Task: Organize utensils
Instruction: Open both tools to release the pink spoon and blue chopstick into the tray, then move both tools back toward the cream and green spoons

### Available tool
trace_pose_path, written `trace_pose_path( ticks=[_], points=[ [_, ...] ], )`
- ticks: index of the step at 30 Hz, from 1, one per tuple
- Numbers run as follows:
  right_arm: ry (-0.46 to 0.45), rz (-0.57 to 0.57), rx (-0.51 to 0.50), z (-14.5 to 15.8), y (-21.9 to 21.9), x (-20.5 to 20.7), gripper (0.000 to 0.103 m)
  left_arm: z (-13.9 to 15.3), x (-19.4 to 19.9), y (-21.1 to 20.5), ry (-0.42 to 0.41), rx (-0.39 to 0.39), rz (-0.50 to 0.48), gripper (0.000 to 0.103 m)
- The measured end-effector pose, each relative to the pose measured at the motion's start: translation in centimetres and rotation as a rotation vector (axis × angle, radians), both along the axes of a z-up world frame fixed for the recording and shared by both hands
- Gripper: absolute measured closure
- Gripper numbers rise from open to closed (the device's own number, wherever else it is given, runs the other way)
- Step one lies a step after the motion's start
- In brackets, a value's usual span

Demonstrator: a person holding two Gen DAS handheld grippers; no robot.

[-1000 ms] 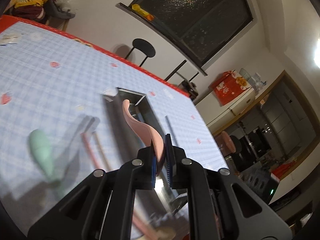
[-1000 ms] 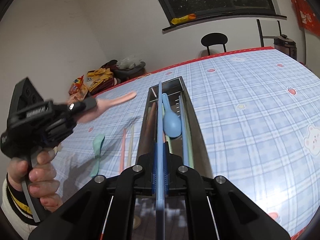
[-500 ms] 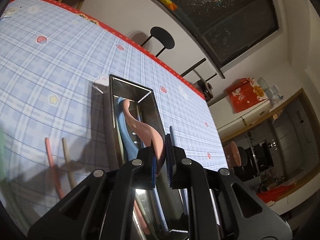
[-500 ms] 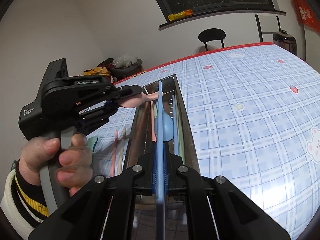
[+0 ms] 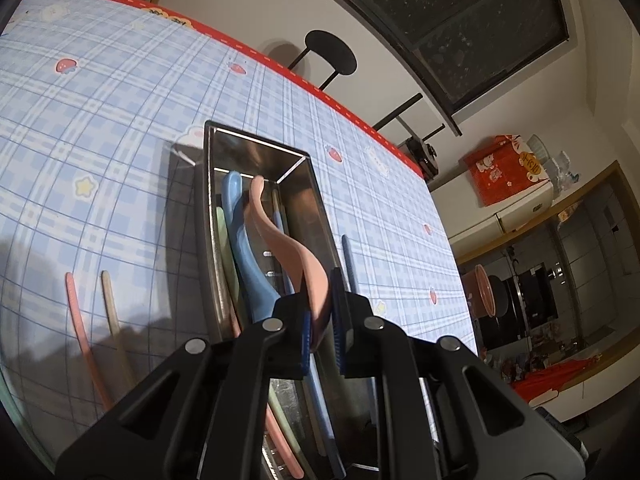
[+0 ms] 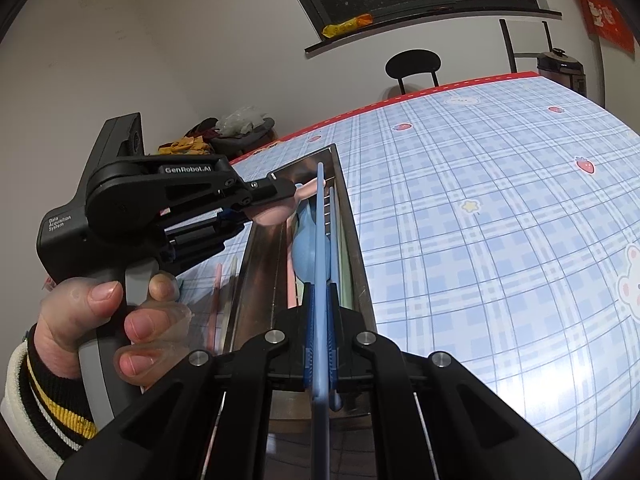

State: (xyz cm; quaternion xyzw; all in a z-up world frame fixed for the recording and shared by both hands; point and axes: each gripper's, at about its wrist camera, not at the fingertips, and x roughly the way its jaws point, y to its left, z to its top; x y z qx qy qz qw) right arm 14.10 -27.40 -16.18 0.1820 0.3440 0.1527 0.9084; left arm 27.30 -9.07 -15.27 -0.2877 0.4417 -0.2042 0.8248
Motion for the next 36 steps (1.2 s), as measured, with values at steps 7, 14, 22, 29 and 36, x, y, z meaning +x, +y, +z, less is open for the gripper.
trace_pose_path(
  ticks=[7,14,22,29,36],
  points=[
    [0.008,0.003,-0.015,-0.1,0.4,1.1,0.097,-0.2,0.1,0.5,0.003,0.003,-0.006,0.081],
    [0.013,0.000,-0.042,0.0,1.1,2.3,0.096,1.3,-0.4,1.7,-0.042,0.017,-0.005,0.074],
    [-0.008,-0.002,-0.075,1.1,1.7,1.9,0.080,4.2,-2.2,3.5,-0.122,0.081,0.002,0.054],
    [-0.041,-0.033,-0.114,2.7,1.8,-0.4,0.027,6.6,-5.5,6.7,-0.211,0.189,0.030,0.018],
    [-0.061,-0.088,-0.103,4.5,1.1,-2.7,0.008,7.8,-9.7,10.7,-0.262,0.284,0.089,0.006]
  ],
)
